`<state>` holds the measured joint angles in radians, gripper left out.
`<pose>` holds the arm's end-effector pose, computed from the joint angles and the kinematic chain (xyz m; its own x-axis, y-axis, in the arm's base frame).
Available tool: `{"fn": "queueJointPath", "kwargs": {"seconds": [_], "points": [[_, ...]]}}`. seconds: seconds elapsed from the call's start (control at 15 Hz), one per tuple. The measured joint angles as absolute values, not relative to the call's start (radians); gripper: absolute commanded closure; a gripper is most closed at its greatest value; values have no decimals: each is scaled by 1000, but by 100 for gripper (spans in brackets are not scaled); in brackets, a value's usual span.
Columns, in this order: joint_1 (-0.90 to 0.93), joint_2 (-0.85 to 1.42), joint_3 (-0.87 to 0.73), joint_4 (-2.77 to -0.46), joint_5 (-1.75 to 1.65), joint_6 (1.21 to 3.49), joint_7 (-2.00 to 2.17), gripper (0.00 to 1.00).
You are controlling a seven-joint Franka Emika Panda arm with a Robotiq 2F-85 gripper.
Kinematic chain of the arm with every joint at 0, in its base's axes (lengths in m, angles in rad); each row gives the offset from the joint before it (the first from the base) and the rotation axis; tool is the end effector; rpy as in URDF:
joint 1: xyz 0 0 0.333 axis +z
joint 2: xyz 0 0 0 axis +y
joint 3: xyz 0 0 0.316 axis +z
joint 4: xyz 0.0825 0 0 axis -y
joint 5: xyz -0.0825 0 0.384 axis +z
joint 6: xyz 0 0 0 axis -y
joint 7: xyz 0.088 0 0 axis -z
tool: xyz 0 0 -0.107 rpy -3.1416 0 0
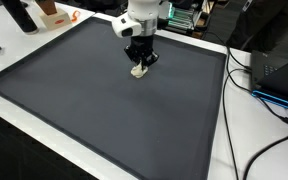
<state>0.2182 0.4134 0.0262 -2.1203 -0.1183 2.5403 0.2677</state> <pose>0.5607 0.1413 0.2148 0.9972 0.0722 0.0194 0.0711 -0.9960 0.0538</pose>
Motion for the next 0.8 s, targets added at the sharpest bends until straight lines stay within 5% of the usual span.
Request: {"fn": "queueJointPath", "kwargs": {"seconds": [0.07, 0.2, 0.67, 0.8], "points": [[219, 413, 26, -2120, -118, 2540, 268, 60], [220, 414, 26, -2120, -118, 2540, 268, 58], [225, 413, 26, -2117, -118, 2540, 268, 6], [227, 413, 26, -2117, -119, 2540, 269, 0]]}}
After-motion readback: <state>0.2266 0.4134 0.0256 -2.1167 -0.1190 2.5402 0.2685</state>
